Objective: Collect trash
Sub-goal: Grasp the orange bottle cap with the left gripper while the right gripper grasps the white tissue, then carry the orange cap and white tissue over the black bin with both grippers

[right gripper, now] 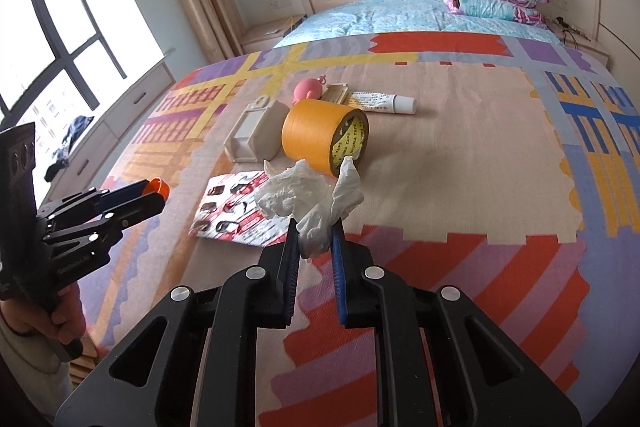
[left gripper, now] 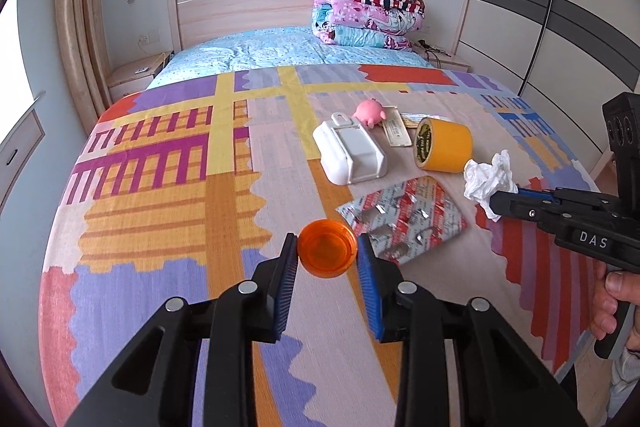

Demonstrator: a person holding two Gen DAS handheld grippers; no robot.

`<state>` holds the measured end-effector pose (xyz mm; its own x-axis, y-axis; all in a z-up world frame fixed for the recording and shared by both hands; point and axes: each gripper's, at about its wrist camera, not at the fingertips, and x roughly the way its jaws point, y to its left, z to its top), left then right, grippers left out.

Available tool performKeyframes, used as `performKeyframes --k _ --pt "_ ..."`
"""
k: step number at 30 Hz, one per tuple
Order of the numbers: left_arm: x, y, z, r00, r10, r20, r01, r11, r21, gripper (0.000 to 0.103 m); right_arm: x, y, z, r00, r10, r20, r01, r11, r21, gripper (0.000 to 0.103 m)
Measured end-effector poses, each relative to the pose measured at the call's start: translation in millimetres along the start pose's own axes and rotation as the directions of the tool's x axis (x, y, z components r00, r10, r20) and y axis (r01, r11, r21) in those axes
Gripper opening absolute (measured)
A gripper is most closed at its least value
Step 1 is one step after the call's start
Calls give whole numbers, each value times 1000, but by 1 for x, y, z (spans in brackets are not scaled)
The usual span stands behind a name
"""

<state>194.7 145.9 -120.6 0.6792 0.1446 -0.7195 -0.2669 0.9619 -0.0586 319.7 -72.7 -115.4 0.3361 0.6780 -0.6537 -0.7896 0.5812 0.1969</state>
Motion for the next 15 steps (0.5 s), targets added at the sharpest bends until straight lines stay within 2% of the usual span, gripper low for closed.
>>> performKeyframes --k 15 --pt "-48 -41 -28 999 -45 30 44 998 36 29 -44 10 -28 999 8 36 -7 1000 -14 15"
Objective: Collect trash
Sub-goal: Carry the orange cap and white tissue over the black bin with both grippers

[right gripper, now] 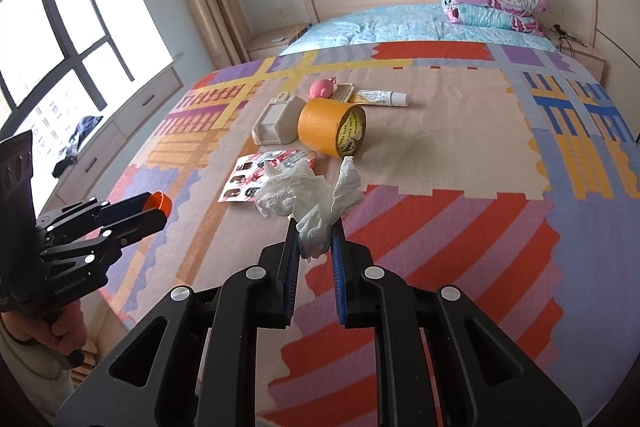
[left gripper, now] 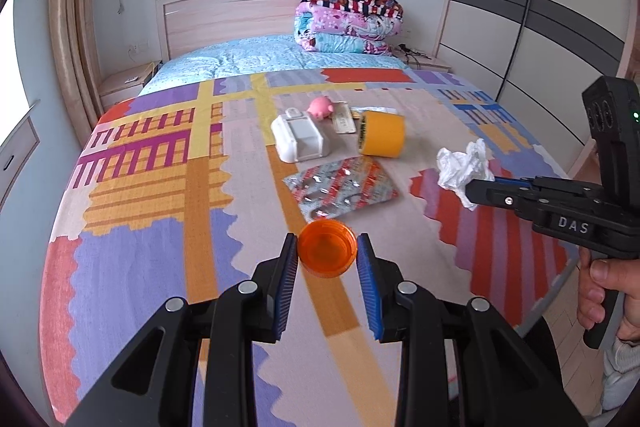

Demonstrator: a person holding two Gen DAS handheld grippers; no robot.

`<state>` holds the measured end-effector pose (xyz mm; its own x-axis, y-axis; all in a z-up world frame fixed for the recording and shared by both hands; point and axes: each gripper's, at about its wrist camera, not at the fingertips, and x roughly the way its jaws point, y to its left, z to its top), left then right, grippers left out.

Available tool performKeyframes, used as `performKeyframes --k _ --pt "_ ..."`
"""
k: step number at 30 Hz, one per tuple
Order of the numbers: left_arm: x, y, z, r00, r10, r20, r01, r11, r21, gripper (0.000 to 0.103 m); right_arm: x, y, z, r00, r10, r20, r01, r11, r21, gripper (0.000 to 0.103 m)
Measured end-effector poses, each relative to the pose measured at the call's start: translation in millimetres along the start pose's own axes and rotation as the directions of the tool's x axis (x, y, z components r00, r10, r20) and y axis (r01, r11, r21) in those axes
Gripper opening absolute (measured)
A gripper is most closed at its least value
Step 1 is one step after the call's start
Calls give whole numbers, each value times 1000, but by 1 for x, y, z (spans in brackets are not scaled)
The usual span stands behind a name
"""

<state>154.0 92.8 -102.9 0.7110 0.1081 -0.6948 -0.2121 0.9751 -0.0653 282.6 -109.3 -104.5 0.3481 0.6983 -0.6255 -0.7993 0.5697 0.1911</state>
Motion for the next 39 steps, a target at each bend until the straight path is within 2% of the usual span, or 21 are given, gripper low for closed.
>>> performKeyframes --k 13,23,30,39 --pt "-37 -42 -34 998 -69 11 69 998 11 29 -44 23 -37 1000 19 18 -18 998 -65 15" --pt "-48 -68 -65 992 -124 -31 125 991 46 29 -66 35 -82 999 42 -18 -44 993 -111 16" --pt "-43 -74 -97 980 -174 -96 179 983 45 29 -70 34 -110 997 52 -63 -59 992 -115 16" --pt "-23 -74 -142 955 -204 -213 217 975 39 29 -51 22 -159 980 78 -181 -89 995 -53 16"
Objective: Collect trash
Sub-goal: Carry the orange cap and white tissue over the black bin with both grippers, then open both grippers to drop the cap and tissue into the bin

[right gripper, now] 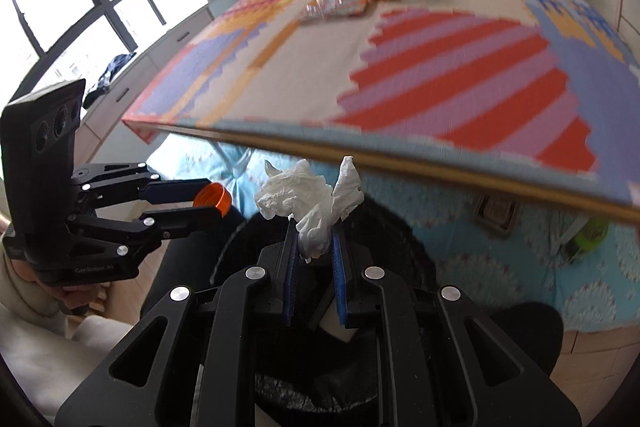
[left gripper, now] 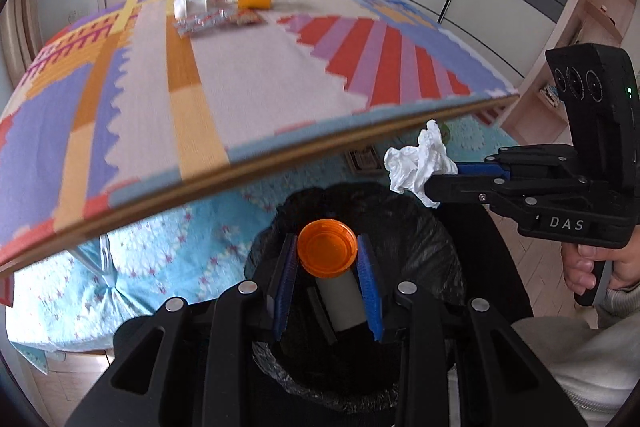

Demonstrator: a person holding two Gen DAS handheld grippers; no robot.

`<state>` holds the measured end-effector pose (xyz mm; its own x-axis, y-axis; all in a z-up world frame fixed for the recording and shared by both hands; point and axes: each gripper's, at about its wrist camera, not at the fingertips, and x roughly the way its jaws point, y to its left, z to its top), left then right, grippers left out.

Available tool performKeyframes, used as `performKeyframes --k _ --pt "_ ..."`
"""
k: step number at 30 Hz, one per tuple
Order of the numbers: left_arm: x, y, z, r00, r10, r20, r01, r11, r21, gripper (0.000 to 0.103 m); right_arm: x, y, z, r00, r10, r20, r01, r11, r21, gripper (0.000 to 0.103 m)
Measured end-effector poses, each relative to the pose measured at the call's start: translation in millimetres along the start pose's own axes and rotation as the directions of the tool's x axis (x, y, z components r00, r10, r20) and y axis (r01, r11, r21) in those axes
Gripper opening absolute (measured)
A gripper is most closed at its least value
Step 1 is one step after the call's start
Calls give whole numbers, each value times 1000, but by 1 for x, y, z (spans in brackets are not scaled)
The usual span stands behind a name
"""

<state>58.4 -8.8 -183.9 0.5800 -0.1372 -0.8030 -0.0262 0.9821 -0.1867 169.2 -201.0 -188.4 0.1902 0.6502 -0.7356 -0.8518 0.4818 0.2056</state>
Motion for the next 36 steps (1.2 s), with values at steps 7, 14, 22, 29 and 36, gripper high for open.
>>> performKeyframes --k 7,14,22,29,36 --pt "29 2 -17 996 -32 -83 30 999 -15 29 30 -7 -33 994 0 -111 3 1000 22 16" --pt "55 1 -29 987 -45 -155 39 999 -37 29 50 -7 -44 982 -2 -188 6 1000 22 17" --pt "67 -1 -31 978 -53 -201 44 998 -49 37 63 -6 -51 972 14 -235 -8 1000 26 37" --pt "58 -4 -28 986 -32 -162 27 999 -37 51 59 -6 -50 975 8 -224 -2 1000 27 39" --pt "36 -4 -17 994 -22 -104 20 1000 -21 51 47 -6 -43 982 -2 -191 5 1000 19 39"
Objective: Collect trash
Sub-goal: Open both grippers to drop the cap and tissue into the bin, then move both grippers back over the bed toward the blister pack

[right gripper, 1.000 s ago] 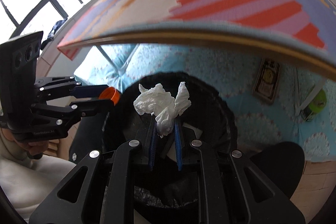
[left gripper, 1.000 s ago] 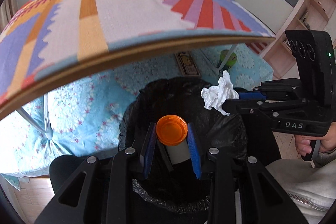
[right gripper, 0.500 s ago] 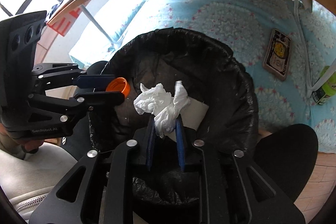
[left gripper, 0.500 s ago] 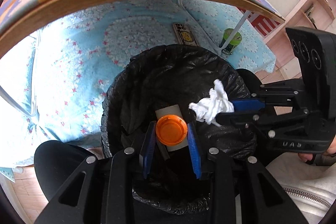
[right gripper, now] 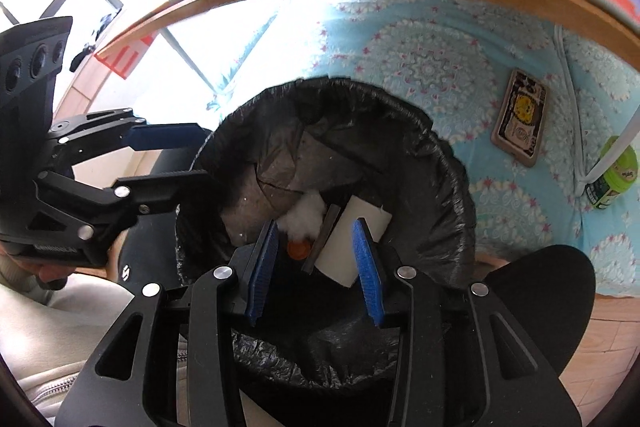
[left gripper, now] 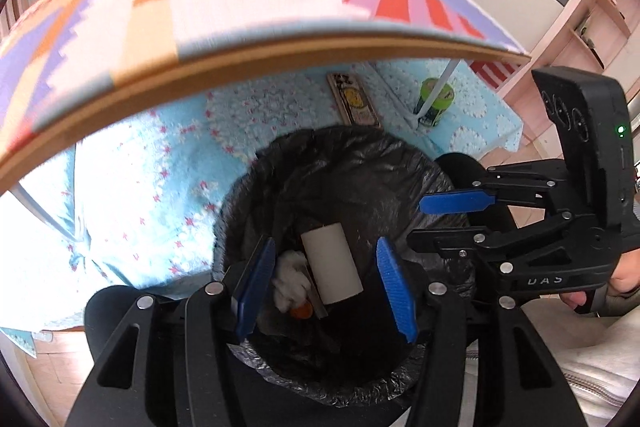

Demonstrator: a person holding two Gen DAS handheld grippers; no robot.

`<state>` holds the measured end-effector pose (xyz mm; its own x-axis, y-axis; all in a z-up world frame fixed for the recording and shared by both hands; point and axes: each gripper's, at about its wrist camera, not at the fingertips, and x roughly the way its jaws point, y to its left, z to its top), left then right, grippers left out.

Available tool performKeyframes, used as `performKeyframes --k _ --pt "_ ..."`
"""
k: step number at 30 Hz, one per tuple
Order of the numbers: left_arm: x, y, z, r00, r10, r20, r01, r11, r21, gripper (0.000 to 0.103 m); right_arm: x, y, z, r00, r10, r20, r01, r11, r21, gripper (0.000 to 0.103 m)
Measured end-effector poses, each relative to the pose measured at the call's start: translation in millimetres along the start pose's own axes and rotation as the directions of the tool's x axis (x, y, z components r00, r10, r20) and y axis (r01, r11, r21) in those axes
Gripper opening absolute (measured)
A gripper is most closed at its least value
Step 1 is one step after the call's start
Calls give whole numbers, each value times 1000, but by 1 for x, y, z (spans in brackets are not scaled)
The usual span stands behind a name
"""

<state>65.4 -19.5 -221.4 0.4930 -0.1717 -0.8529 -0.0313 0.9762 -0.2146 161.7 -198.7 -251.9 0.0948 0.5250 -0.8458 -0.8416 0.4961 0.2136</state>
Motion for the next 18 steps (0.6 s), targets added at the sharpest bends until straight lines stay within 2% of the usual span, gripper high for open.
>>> performKeyframes --k 10,18 --pt "-41 3 18 993 42 114 -42 999 -3 51 -28 -4 14 997 -15 71 16 1000 -10 39" --pt "-78 8 37 976 82 203 -84 996 -1 51 -59 4 34 989 -8 148 17 998 -60 39"
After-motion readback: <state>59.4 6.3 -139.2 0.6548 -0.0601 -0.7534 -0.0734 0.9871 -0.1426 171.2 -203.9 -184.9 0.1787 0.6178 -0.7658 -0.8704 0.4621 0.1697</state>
